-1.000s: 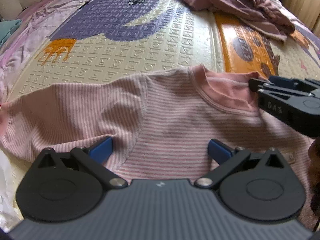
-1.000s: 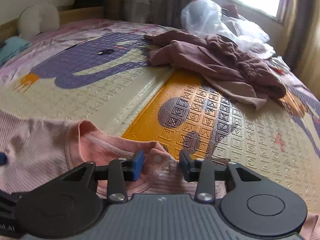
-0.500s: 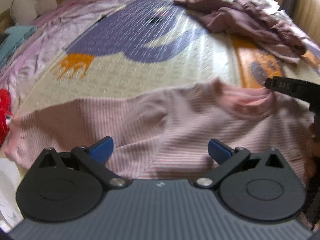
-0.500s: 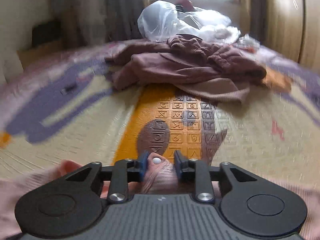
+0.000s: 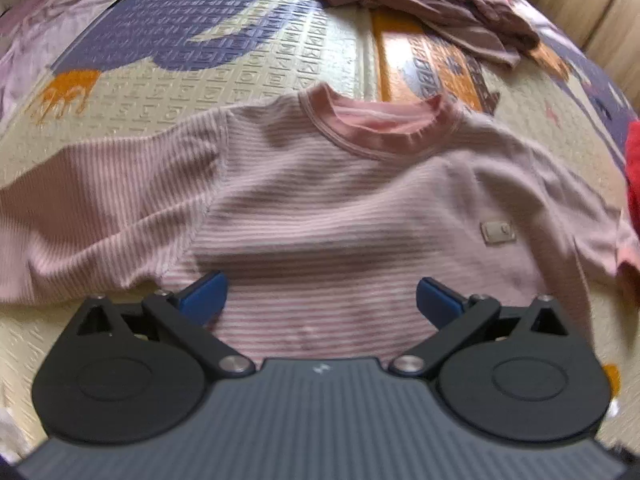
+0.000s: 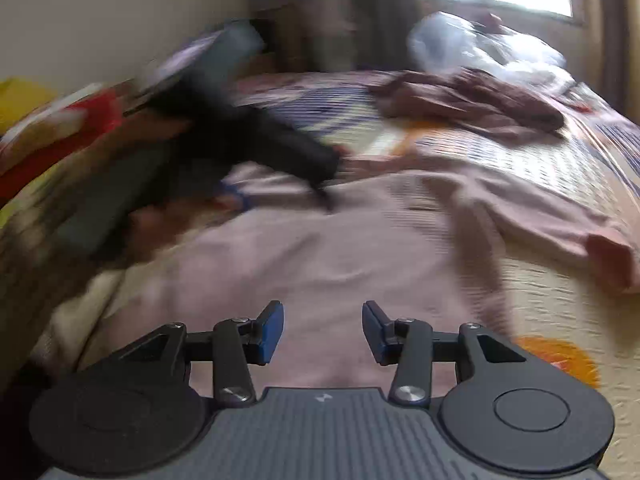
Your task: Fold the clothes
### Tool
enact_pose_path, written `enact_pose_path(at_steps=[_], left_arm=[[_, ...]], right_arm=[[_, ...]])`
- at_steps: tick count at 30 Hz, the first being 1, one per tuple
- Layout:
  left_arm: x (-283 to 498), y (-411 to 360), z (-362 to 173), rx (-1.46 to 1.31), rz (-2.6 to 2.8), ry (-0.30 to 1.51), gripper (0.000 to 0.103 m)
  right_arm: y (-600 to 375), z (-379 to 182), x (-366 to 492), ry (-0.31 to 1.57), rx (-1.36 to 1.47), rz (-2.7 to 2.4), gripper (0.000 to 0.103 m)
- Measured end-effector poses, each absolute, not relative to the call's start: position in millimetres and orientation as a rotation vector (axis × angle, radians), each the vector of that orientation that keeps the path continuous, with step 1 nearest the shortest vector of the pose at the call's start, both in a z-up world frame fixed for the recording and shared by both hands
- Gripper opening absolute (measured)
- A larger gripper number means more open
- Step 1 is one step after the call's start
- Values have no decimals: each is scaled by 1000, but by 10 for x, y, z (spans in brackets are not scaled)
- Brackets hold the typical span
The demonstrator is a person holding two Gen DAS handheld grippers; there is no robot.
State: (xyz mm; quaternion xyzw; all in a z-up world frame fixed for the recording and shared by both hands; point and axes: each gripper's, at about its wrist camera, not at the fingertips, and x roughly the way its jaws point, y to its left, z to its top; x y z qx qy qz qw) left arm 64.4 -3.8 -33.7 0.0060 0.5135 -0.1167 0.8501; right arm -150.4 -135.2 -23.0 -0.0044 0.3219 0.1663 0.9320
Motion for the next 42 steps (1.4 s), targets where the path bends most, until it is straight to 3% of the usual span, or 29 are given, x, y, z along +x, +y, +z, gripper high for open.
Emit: enact_pose_path(at_steps=[5, 20, 22, 24, 27, 42], left_arm=[[662, 45, -322, 19, -278, 1136, 103], [790, 518, -282, -338, -387, 1239, 103], [784, 554, -265, -353, -391, 1239, 103], [774, 585, -246, -365, -393, 1238, 103], [773, 644, -164, -340, -366, 1203, 103], [659, 733, 126, -174, -284, 1094, 103]], right_arm=[[-939, -142, -1618, 662, -15, 434, 46], [-218, -354, -1682, 688, -121, 649, 50], [-202, -392, -1681, 669, -133, 628, 43], [-217, -397, -1699, 657, -107, 601, 23], [-299, -414, -1695, 661, -19, 567, 12], [-81, -500, -1765, 677, 88, 707, 10]])
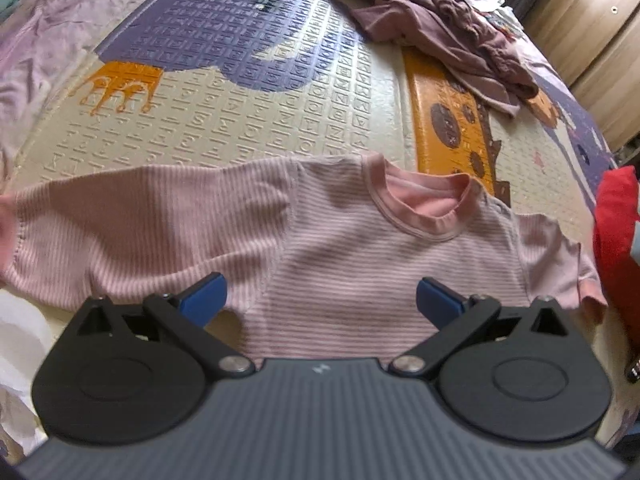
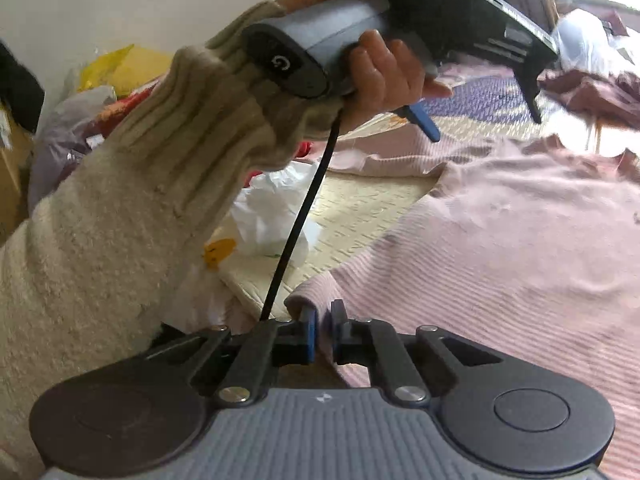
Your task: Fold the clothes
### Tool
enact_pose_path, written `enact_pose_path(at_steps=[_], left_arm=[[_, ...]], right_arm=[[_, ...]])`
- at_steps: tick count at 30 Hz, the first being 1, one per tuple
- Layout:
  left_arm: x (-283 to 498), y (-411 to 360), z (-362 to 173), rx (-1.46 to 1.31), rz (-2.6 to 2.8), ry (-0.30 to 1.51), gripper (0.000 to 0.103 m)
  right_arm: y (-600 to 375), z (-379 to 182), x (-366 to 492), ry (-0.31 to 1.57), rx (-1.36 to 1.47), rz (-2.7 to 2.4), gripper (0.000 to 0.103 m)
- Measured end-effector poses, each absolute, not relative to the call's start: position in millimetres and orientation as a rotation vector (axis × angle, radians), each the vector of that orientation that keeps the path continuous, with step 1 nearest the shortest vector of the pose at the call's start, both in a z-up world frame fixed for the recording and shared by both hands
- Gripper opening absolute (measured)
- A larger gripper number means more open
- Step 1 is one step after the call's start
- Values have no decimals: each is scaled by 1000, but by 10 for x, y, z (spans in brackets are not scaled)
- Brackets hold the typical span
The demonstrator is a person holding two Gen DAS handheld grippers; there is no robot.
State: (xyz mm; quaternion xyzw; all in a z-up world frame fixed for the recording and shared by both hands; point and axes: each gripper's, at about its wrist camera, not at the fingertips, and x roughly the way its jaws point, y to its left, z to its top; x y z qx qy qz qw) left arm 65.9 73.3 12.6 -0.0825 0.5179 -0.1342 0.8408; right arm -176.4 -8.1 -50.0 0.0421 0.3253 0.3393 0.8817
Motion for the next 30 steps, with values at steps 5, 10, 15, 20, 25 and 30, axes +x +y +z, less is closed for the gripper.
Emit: enact_pose_path(at_steps=[5, 10, 15, 20, 25, 30], left_arm=[[639, 465, -6, -117, -322, 1139, 103], [642, 196, -197, -47, -314, 1182, 103], [609, -153, -320, 159, -217, 1151, 103], [581, -200, -345, 196, -198, 1128, 103], [577, -214, -357, 201, -191, 1118, 103], [551, -233, -362, 210, -189, 1104, 103]], right_arm=[[-305, -446, -1707, 668, 155, 711, 33], [-845, -226, -1714, 586, 169, 613, 44], [-1484, 41, -1547, 499, 111, 339, 58], [-2013, 176, -1146, 517, 166, 129, 54], [-2119, 106, -676, 511, 135, 163, 49], [-2050, -387, -347, 653, 154, 196, 49]])
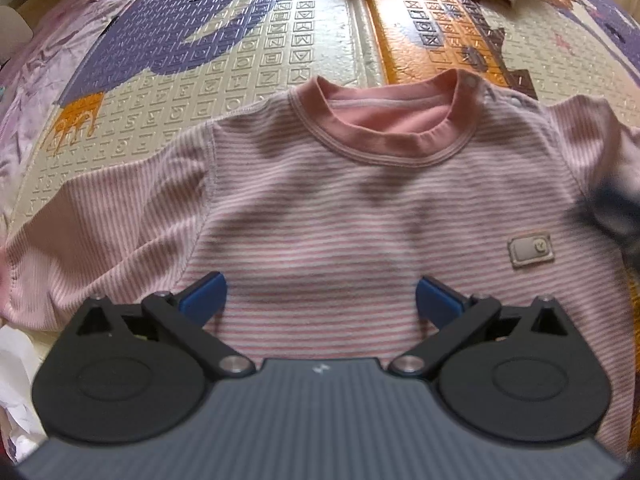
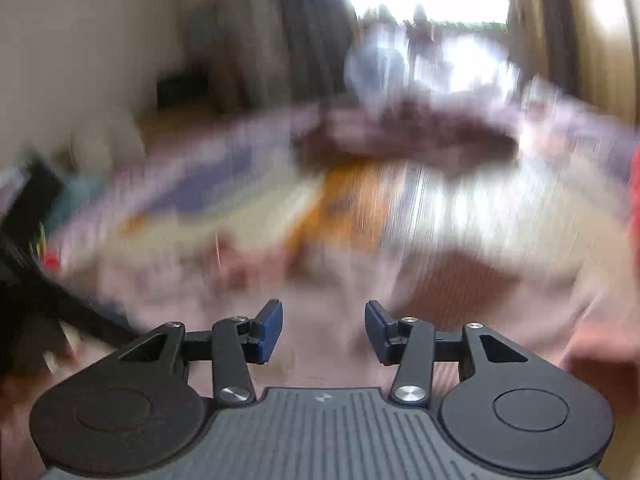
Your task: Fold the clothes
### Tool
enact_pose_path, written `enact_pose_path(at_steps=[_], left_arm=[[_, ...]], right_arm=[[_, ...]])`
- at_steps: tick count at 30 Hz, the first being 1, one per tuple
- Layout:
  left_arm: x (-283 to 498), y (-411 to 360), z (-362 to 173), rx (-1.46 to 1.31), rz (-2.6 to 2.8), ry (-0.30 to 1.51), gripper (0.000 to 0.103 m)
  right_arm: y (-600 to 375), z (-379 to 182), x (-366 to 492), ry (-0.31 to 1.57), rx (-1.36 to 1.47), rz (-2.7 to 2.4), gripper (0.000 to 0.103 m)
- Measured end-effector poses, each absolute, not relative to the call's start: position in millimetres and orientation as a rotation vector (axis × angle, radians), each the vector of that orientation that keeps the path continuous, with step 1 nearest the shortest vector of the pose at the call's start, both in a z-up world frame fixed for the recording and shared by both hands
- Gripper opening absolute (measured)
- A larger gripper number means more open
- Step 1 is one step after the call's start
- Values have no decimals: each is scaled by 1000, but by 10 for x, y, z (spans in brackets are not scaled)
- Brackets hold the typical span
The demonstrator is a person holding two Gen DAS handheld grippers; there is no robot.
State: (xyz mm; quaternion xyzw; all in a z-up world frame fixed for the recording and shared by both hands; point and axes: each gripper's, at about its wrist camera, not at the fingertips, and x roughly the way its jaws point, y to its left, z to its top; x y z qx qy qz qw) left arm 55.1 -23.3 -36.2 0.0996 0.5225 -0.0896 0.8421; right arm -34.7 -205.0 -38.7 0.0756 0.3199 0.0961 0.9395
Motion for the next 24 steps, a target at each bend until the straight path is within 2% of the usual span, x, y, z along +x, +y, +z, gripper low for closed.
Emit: enact_pose_path(at_steps=[2, 3, 4, 5, 6, 9, 14, 17, 19, 24], left_arm=[[549, -234, -366, 211, -191, 1101, 103], [543, -234, -368, 211, -190, 1098, 103], [535, -234, -370, 210, -189, 1094, 103], [528, -233, -372, 210, -188, 1091, 103], [520, -233, -374, 209, -187, 1087, 103], [507, -220, -374, 204, -191, 1080, 103], [515, -219, -378, 203, -188, 1077, 103], [514, -213, -379, 200, -190, 1076, 103], [514, -208, -378, 199, -192, 1075, 103], [507, -201, -379, 200, -195, 1070, 103]], right_arm=[[-2035, -428, -392, 634, 127, 205, 50], [-2018, -418, -392, 642, 103, 206, 54], [-2002, -409, -392, 650, 79, 206, 62], [-1982, -411, -396, 656, 54, 204, 82], [-1954, -421, -409, 660, 29, 199, 89], [-1897, -397, -449, 654, -23, 173, 88], [-2147, -270, -389, 565, 57, 48, 87], [-2257, -388, -272, 636, 68, 14, 87], [-2247, -493, -223, 668, 21, 12, 92], [-2277, -496, -197, 685, -16, -14, 93]])
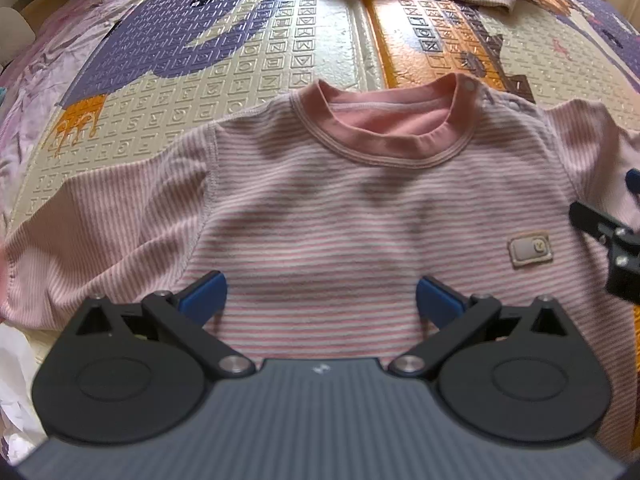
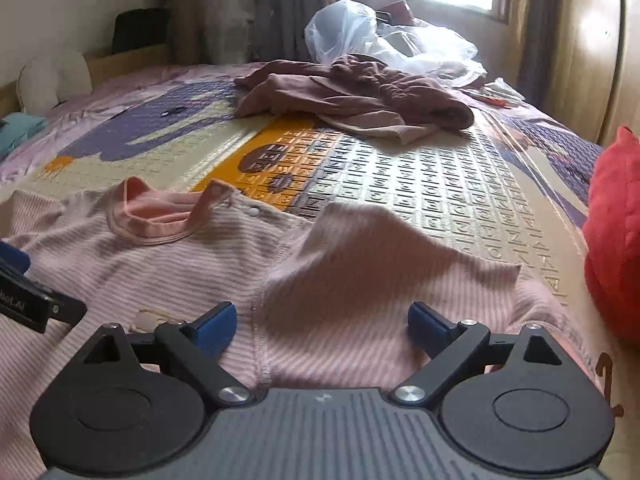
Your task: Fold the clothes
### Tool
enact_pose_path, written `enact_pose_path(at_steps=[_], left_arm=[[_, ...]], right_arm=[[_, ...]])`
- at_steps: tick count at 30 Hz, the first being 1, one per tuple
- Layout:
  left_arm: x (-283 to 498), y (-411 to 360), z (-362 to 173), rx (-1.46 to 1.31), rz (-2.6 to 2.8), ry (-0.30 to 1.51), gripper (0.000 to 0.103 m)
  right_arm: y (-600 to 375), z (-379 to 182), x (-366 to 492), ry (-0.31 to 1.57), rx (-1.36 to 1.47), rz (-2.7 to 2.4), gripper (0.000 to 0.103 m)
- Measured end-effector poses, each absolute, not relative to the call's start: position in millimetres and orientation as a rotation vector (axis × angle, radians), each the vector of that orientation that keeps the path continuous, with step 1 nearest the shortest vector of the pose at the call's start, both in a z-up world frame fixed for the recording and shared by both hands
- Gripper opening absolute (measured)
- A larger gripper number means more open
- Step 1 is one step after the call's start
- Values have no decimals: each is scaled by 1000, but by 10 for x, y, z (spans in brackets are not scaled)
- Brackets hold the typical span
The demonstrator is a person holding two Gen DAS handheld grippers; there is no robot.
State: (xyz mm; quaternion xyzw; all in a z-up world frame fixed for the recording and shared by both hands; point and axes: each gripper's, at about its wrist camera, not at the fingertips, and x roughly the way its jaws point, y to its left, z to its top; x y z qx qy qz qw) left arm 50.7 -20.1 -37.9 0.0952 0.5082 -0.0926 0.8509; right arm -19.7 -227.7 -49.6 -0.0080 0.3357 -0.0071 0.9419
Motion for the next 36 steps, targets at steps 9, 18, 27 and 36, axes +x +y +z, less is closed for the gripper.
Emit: enact_pose_path(at_steps=[9, 18, 27, 36], left_arm=[[503, -200, -381, 201, -197, 1067, 103], [510, -188, -380, 202, -204, 1067, 103], [514, -189, -383, 205, -204, 1066, 103], [509, -194, -386, 208, -199, 1062, 103]], right_arm=[[-2687, -400, -208, 698, 46, -179, 91], [-3010, -340, -251, 720, 34, -319, 91], [-3434, -80, -456, 657, 222, -396, 88], [-2881, -23, -505, 586, 167, -124, 81]])
